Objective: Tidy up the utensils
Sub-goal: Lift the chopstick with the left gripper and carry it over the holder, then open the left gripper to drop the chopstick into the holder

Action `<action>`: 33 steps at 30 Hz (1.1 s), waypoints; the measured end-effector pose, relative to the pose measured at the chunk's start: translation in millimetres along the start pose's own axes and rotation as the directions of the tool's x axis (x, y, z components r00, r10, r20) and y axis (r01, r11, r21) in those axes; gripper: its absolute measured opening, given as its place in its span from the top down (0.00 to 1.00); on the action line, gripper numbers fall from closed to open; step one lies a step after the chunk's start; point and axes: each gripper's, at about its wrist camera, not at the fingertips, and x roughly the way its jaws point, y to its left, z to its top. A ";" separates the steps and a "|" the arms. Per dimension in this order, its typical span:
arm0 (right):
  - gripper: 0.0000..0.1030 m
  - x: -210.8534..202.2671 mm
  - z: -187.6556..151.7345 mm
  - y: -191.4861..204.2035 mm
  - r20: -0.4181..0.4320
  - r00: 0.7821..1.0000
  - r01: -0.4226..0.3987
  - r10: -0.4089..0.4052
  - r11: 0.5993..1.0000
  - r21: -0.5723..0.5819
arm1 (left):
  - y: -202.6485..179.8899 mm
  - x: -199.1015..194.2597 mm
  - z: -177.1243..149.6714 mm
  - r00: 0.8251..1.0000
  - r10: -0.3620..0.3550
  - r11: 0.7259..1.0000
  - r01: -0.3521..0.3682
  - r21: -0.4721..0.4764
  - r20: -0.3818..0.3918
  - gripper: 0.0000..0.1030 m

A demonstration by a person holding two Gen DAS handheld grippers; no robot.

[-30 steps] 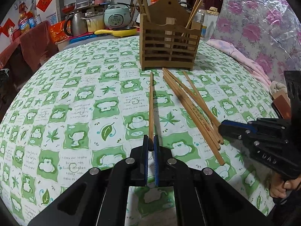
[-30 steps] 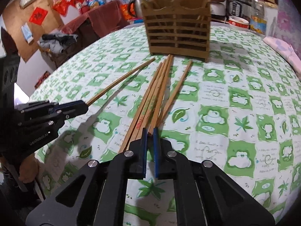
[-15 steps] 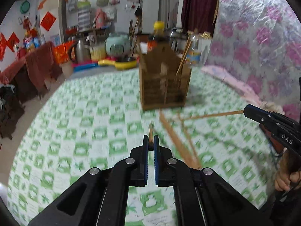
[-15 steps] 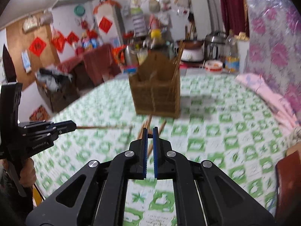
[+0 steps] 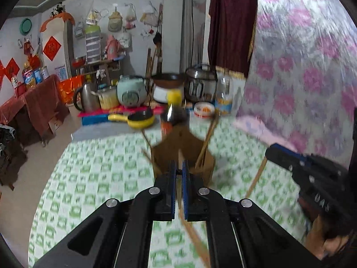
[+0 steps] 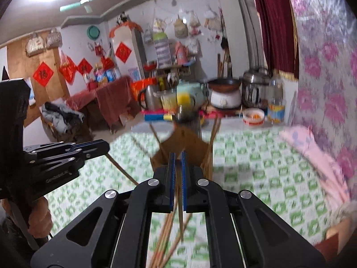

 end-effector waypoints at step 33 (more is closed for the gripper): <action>0.62 90.2 33.9 -26.3 0.088 0.995 0.033 -0.045 0.990 0.137 | 47.7 71.0 7.4 0.996 0.077 0.983 -0.069 -0.170 0.042 0.18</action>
